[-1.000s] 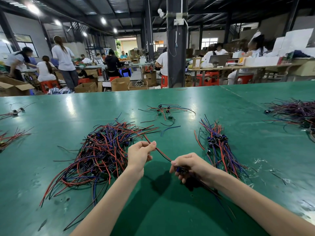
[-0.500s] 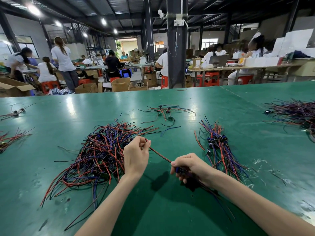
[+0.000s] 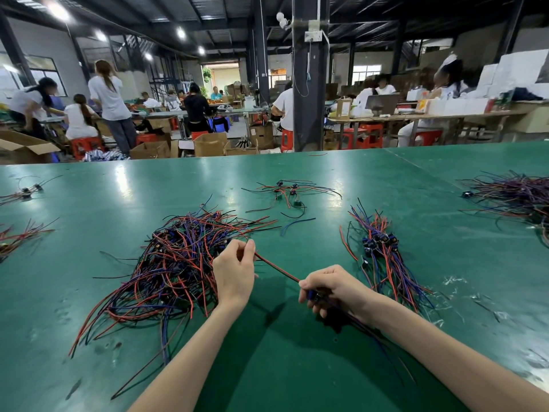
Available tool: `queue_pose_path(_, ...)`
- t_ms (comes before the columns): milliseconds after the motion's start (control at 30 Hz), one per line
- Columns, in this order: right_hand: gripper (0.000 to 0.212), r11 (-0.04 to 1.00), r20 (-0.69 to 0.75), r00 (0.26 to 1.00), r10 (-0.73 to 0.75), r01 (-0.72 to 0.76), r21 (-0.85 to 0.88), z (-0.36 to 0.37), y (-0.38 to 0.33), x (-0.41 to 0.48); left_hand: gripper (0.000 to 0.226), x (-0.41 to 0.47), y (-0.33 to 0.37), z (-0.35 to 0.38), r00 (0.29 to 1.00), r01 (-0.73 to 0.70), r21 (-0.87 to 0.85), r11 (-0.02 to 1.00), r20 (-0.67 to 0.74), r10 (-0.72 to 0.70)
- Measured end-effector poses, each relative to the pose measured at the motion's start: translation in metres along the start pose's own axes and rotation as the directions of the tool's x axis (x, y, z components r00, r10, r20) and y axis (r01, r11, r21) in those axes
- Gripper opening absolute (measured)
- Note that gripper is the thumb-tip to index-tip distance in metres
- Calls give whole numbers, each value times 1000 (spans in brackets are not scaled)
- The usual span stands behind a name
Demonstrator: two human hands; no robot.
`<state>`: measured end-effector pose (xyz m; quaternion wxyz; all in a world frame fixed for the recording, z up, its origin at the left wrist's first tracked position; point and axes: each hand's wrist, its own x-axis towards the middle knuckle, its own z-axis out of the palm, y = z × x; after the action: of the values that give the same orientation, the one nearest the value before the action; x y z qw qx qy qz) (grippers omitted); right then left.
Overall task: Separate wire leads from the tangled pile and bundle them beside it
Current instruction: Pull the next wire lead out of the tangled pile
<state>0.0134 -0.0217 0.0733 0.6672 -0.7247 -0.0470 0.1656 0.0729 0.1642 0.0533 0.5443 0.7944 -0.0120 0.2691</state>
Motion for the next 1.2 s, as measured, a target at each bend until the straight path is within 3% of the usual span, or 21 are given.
queue_pose_path(167, 27, 1000, 5, 1000, -4, 4, -6, 0, 0, 1, 24, 3, -1, 2, 989, 147, -89, 985, 8, -147)
queue_pose_path(300, 27, 1000, 9, 1000, -11, 11, -10, -1, 2, 1, 24, 1, -4, 2, 986, 167, -66, 984, 32, -165)
queue_pose_path(400, 29, 1000, 15, 1000, -7, 8, -16, -1, 2, 2, 23, -1, -2, 2, 997, 73, 1, 997, 32, -73)
queue_pose_path(500, 29, 1000, 21, 1000, -2, 2, -8, -1, 2, 2, 23, -2, -2, 0, 993, -119, 154, 981, 46, 113)
queue_pose_path(567, 29, 1000, 20, 1000, -1, 1, -8, -2, 2, 2, 23, -1, -1, -2, 989, -145, 182, 973, 28, 142)
queue_pose_path(700, 28, 1000, 16, 1000, 0, 0, -2, -2, 2, 2, 24, 5, 6, -3, 985, 170, -43, 985, 21, -169)
queue_pose_path(767, 29, 1000, 15, 1000, 3, -3, 2, -2, 2, 2, 22, 8, 9, -4, 933, 361, -261, 895, 92, -349)
queue_pose_path(867, 29, 1000, 14, 1000, 3, -3, 8, -2, 2, 3, 19, 11, 16, -6, 824, 550, -521, 653, 207, -528)
queue_pose_path(1000, 28, 1000, 18, 1000, 4, -4, 13, -3, 2, 3, 19, 13, 22, -9, 714, 663, -629, 407, 366, -597)
queue_pose_path(1100, 28, 1000, 20, 1000, 4, -5, 11, -4, 3, 3, 18, 13, 23, -10, 696, 682, -638, 357, 417, -584)
queue_pose_path(1200, 27, 1000, 27, 1000, 6, -6, 8, -4, 3, 2, 19, 13, 23, -11, 702, 682, -627, 378, 415, -579)
